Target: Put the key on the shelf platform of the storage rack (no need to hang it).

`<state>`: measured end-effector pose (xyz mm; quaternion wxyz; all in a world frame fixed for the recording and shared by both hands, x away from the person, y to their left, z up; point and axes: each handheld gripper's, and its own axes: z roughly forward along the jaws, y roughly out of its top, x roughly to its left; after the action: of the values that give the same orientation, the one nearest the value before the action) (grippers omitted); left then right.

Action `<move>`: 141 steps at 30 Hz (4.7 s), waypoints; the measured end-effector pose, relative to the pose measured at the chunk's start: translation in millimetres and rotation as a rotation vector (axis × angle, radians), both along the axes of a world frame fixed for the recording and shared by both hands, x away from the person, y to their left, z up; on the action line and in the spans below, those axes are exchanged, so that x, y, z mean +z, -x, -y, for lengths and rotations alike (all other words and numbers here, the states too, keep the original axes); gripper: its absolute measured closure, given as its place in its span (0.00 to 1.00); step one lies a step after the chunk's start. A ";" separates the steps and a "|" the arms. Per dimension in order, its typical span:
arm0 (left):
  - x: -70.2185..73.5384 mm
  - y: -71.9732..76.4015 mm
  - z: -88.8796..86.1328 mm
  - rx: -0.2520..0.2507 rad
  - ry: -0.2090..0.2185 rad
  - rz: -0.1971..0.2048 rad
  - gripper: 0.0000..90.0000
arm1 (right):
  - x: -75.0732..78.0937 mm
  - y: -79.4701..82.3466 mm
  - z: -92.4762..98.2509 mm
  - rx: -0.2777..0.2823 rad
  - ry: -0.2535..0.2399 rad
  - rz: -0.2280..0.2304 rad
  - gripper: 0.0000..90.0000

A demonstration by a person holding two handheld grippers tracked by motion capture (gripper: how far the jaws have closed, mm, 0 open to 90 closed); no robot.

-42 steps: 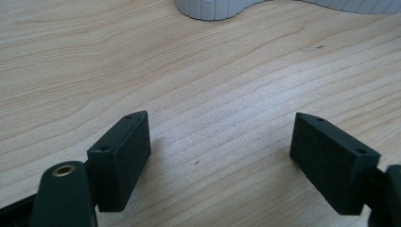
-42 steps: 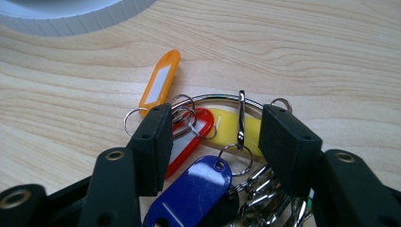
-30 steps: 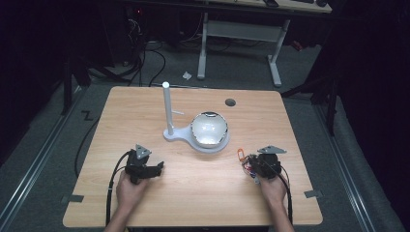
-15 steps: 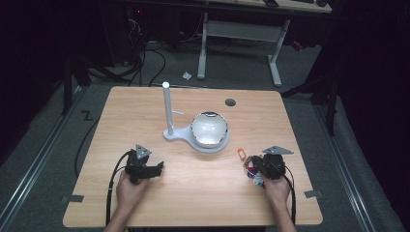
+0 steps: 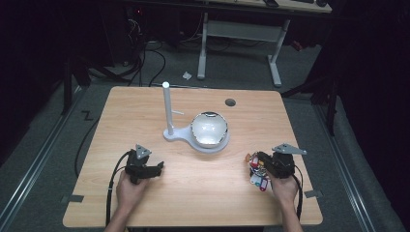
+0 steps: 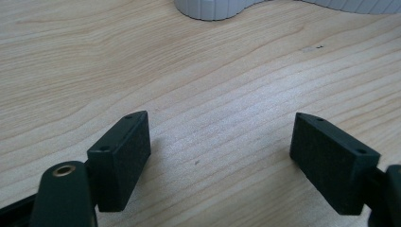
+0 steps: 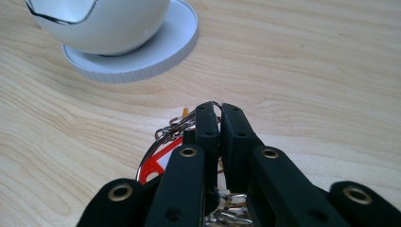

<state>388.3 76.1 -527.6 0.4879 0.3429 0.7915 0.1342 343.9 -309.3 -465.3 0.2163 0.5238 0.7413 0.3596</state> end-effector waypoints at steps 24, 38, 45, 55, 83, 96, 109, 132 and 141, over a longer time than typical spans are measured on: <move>-0.1 0.2 -0.2 -0.003 -0.001 0.001 0.24 | 66.5 10.1 -1.0 0.049 0.014 0.132 0.97; -0.1 0.4 -0.3 -0.006 -0.002 0.001 0.24 | 109.2 9.0 -2.2 0.083 0.018 0.197 0.97; -0.1 0.5 -0.4 -0.006 -0.002 0.001 0.24 | 127.6 6.8 -7.0 0.111 0.023 0.216 0.97; -0.2 0.8 -0.8 -0.012 -0.005 0.003 0.23 | 150.5 -0.1 -15.8 0.168 -0.003 0.211 0.97; -0.4 1.6 -1.5 -0.019 -0.008 0.005 0.23 | 205.2 -53.7 -70.8 0.290 -0.057 0.215 0.97; -0.4 2.2 -1.4 -0.023 -0.007 0.005 0.23 | 199.9 -84.1 -103.3 0.300 -0.048 0.193 0.97; 0.5 2.4 -0.2 -0.010 0.009 -0.006 0.23 | 168.6 -102.3 -121.2 0.306 -0.047 0.126 0.97; -0.1 2.1 -0.8 -0.017 -0.002 0.001 0.23 | 109.9 -115.5 -117.5 0.287 -0.090 0.011 0.96; 0.0 2.1 -0.7 -0.016 -0.001 0.000 0.23 | 96.1 -118.0 -115.8 0.276 -0.089 -0.018 0.96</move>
<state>386.2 76.8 -527.7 0.4889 0.3497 0.7885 0.1307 461.9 -193.5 -369.2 0.1346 0.4289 0.7916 0.4138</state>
